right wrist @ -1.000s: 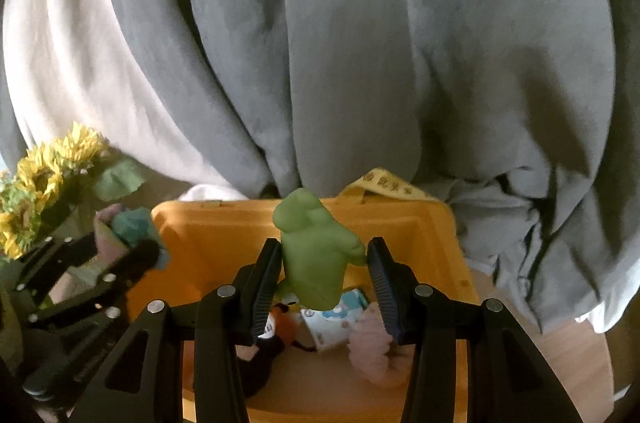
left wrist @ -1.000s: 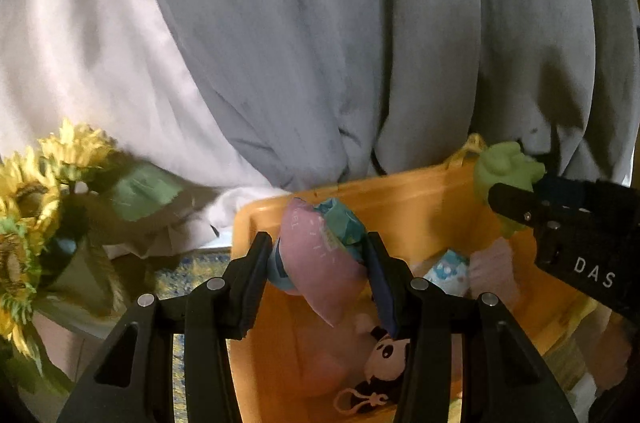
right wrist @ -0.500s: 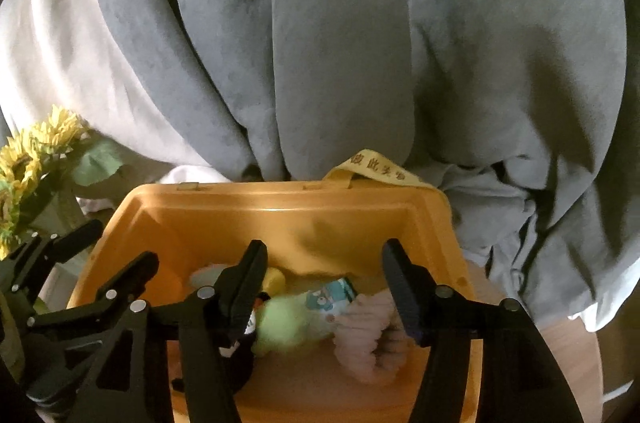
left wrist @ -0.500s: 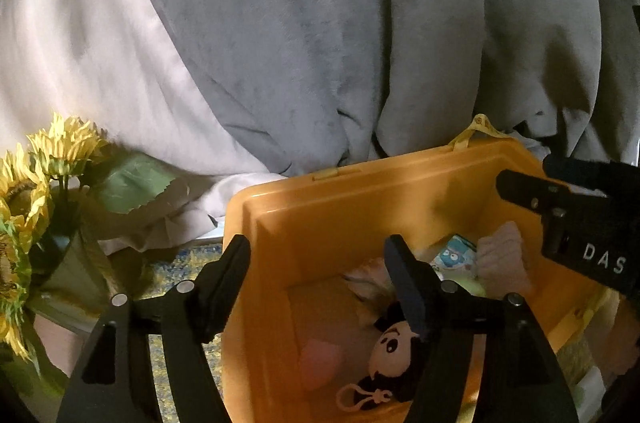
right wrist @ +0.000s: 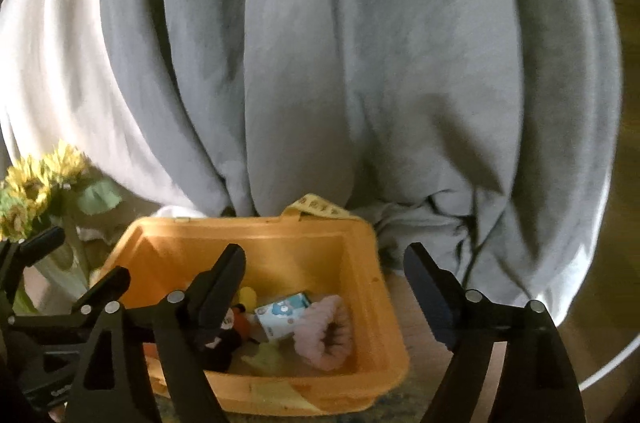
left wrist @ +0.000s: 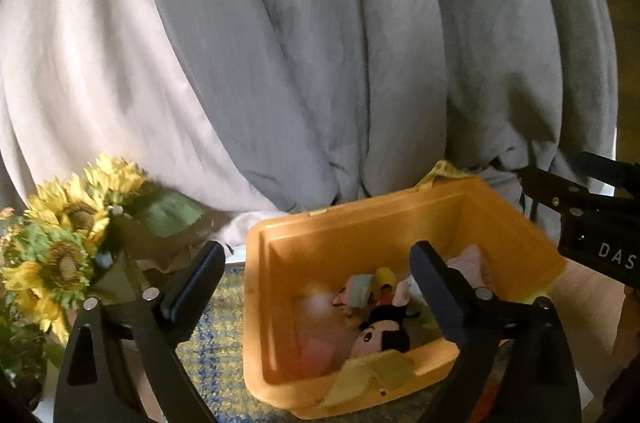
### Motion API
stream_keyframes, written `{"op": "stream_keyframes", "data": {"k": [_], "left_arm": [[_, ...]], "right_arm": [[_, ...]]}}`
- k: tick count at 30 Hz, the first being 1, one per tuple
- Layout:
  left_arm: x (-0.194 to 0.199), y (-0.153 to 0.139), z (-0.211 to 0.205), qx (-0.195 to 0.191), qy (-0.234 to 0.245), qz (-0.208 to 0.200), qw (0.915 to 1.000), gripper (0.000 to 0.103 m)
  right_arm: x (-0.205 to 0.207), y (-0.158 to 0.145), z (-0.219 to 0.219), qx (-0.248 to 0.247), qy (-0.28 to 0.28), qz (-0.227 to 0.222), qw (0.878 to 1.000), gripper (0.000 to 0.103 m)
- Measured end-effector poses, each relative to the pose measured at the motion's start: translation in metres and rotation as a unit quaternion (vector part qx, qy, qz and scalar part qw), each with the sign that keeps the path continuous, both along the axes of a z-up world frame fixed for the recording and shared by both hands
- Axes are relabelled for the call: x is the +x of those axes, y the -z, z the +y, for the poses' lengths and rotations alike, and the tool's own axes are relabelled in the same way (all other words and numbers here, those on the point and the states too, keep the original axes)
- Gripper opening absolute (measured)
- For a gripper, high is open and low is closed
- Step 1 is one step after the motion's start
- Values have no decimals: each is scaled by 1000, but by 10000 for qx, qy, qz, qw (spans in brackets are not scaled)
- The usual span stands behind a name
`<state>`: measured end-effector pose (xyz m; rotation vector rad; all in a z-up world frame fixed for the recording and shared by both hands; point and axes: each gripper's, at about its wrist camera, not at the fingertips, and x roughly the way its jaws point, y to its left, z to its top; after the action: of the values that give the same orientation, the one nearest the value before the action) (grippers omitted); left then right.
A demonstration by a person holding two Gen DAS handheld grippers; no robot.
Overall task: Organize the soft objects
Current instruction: 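Withdraw both tools from the crate toward the last items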
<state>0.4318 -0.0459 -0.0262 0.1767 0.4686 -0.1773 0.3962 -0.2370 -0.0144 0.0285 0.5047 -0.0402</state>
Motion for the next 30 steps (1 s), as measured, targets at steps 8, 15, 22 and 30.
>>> {"op": "stream_keyframes", "data": {"k": [8, 15, 22, 30], "left_arm": [[-42, -16, -12, -49, 296, -265, 9992, 97], [-80, -20, -23, -94, 647, -384, 9971, 97], [-106, -11, -36, -68, 976, -312, 9947, 97], [-121, 7, -48, 90, 1347, -70, 9908, 97]], "right_arm": [[-52, -21, -20, -94, 302, -387, 9988, 84], [-96, -25, -36, -147, 602, -458, 9970, 84], [-133, -18, -48, -132, 897, -379, 9952, 84], [-164, 0, -56, -40, 1081, -102, 9941, 84]]}}
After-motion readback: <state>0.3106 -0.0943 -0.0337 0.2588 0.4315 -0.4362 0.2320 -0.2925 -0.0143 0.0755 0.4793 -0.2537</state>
